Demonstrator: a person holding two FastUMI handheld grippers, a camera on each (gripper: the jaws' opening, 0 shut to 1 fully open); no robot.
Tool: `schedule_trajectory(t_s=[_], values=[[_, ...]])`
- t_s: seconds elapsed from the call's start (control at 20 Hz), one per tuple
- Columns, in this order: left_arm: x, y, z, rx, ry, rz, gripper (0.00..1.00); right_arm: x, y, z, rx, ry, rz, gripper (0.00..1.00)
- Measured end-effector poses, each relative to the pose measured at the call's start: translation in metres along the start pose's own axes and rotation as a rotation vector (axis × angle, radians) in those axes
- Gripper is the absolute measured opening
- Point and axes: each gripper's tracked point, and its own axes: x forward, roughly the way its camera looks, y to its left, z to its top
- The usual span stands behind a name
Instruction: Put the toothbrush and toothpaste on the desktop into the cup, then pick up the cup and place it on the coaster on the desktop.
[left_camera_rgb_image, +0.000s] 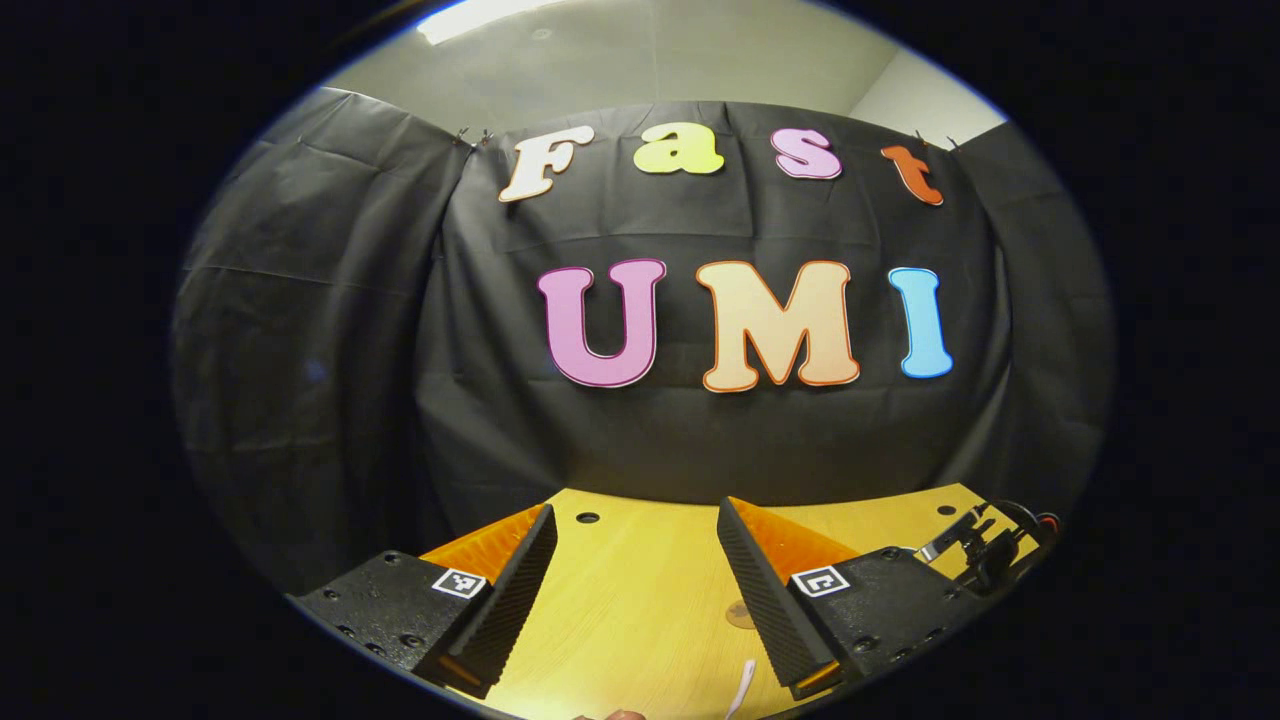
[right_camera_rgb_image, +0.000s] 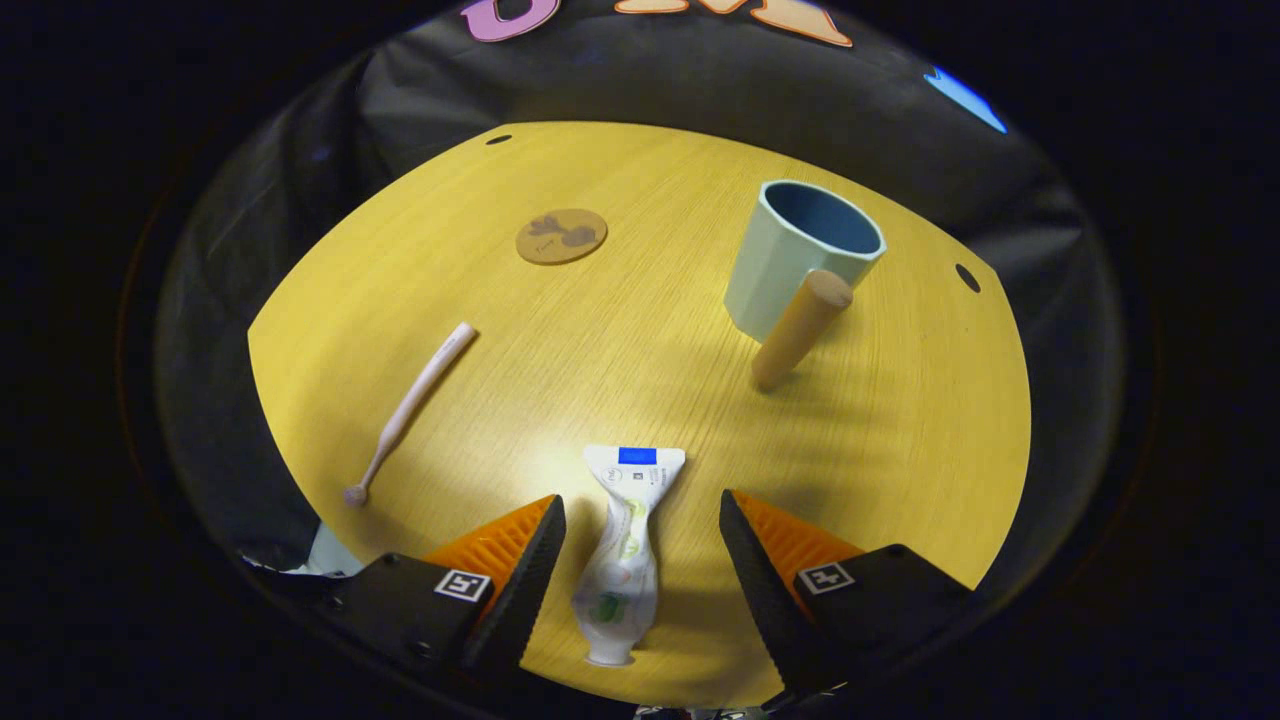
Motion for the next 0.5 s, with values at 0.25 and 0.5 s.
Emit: schedule_trajectory(t_s=[0.25, 0.5], values=[[0.004, -0.008, -0.012, 0.015, 0.031, -0.016, 0.94, 0.011, 0.003, -0.007, -0.058, 0.037, -0.014, 0.77], [0.009, -0.019, -0.02, 0.026, 0.052, -0.046, 0.94, 0.014, 0.016, -0.014, -0.013, 0.078, 0.036, 0.22]])
